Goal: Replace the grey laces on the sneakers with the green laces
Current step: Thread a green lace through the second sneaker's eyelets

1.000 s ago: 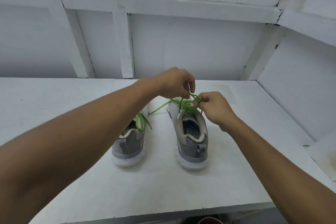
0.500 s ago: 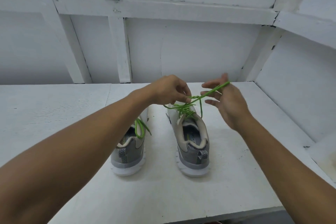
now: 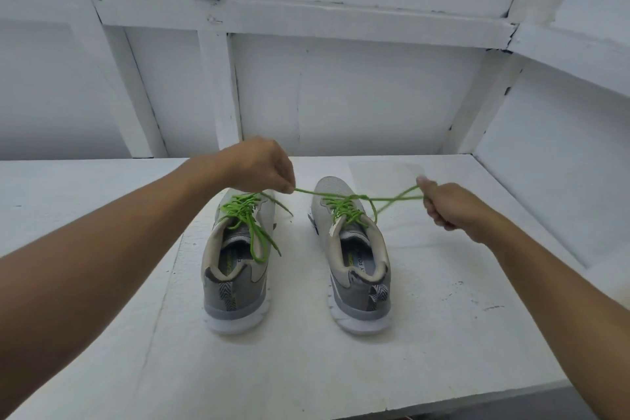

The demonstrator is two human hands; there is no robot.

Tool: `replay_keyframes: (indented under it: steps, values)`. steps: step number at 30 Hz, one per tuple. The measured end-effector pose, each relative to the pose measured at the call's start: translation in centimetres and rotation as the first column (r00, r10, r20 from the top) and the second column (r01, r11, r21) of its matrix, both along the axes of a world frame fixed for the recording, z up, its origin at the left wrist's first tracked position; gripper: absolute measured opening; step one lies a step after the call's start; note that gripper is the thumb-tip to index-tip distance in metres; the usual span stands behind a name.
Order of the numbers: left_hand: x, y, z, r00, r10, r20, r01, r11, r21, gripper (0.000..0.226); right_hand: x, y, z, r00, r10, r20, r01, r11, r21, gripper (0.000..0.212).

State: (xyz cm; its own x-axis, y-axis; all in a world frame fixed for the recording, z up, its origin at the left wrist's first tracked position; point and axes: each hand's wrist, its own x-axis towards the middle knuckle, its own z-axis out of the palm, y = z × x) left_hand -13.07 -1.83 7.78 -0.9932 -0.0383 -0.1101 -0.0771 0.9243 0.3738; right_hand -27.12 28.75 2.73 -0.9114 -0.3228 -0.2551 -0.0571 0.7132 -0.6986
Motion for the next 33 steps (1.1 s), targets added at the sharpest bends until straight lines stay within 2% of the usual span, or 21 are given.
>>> replay_keyframes:
  steps: [2, 4, 6, 7, 8, 10, 11, 12, 14, 15, 16, 19, 21, 22, 24, 25, 26, 29, 33]
  values:
    - [0.4, -0.3, -0.5, 0.997, 0.004, 0.081, 0.007, 0.991, -0.134, 0.009, 0.1, 0.7, -0.7, 0.989, 0.081, 0.123, -0.11, 0.961, 0.254, 0.053]
    - [0.6, -0.5, -1.1, 0.989, 0.035, 0.142, -0.005, 0.979, -0.202, 0.012, 0.6, 1.1, -0.8, 0.971, 0.095, 0.22, -0.189, 0.868, 0.459, 0.056]
    - [0.7, -0.1, -1.5, 0.99, 0.057, 0.132, -0.026, 0.972, -0.232, 0.033, 1.1, 0.8, -0.4, 0.977, 0.095, 0.193, -0.194, 0.776, 0.6, 0.066]
    - [0.8, 0.4, -1.5, 0.995, 0.073, 0.063, -0.057, 0.972, -0.228, 0.04, 1.3, 0.4, -0.1, 0.983, 0.113, 0.144, -0.18, 0.733, 0.655, 0.071]
    - [0.9, 1.2, -1.5, 0.993, 0.111, -0.048, -0.118, 0.974, -0.195, 0.038, 1.5, 0.1, 0.2, 0.987, 0.139, 0.077, -0.153, 0.692, 0.705, 0.073]
    - [1.2, 3.5, -1.7, 0.932, 0.252, -0.26, -0.266, 0.964, -0.017, 0.025, 1.7, -0.5, 0.7, 0.974, 0.2, -0.108, -0.053, 0.663, 0.747, 0.069]
    - [1.4, 4.7, -1.9, 0.909, 0.325, -0.26, -0.317, 0.945, 0.075, 0.03, 1.9, -0.8, 0.8, 0.953, 0.228, -0.199, -0.024, 0.71, 0.703, 0.063]
    - [1.4, 5.8, -2.4, 0.912, 0.368, -0.184, -0.344, 0.927, 0.148, 0.04, 2.0, -1.2, 0.9, 0.928, 0.258, -0.267, -0.045, 0.792, 0.609, 0.052]
    - [1.5, 8.1, -3.5, 0.925, 0.38, 0.021, -0.372, 0.893, 0.253, 0.055, 2.7, -2.1, 1.0, 0.89, 0.332, -0.313, -0.229, 0.919, 0.321, 0.024]
    - [1.5, 8.9, -4.1, 0.919, 0.389, 0.071, -0.393, 0.879, 0.269, 0.059, 3.3, -2.6, 1.0, 0.877, 0.371, -0.305, -0.323, 0.925, 0.198, 0.013]
    - [1.2, 9.3, -5.0, 0.906, 0.414, 0.086, -0.421, 0.868, 0.263, 0.063, 3.7, -3.0, 0.9, 0.866, 0.408, -0.289, -0.388, 0.913, 0.125, 0.011]
    - [0.4, 10.2, -6.9, 0.862, 0.503, 0.064, -0.498, 0.815, 0.296, 0.066, 4.2, -3.5, 0.0, 0.864, 0.426, -0.269, -0.426, 0.903, 0.06, 0.011]
    - [0.1, 10.3, -7.5, 0.82, 0.572, 0.035, -0.517, 0.712, 0.474, 0.052, 4.3, -3.5, -0.3, 0.88, 0.401, -0.255, -0.407, 0.913, 0.033, 0.011]
    - [-0.1, 10.3, -7.6, 0.791, 0.611, 0.045, -0.503, 0.606, 0.616, 0.041, 4.4, -3.4, -0.4, 0.889, 0.39, -0.238, -0.4, 0.916, 0.008, 0.013]
    - [-0.5, 10.5, -7.6, 0.744, 0.649, 0.157, -0.427, 0.282, 0.859, 0.021, 4.5, -3.3, -0.5, 0.896, 0.385, -0.222, -0.403, 0.914, -0.04, 0.015]
    - [-0.6, 10.5, -7.5, 0.741, 0.639, 0.205, -0.369, 0.133, 0.92, 0.017, 4.5, -3.3, -0.5, 0.894, 0.386, -0.228, -0.406, 0.912, -0.049, 0.015]
    - [-0.9, 10.6, -7.6, 0.75, 0.623, 0.221, -0.311, 0.038, 0.95, 0.015, 4.5, -3.3, -0.6, 0.888, 0.391, -0.242, -0.412, 0.91, -0.045, 0.015]
    - [-1.0, 10.9, -7.9, 0.759, 0.618, 0.204, -0.201, -0.076, 0.977, 0.016, 4.3, -3.3, -0.7, 0.853, 0.418, -0.311, -0.434, 0.901, 0.019, 0.017]
    - [-0.2, 11.6, -8.8, 0.688, 0.689, 0.229, -0.163, -0.161, 0.974, 0.018, 4.0, -2.8, -1.3, 0.817, 0.467, -0.339, -0.459, 0.882, 0.11, 0.016]
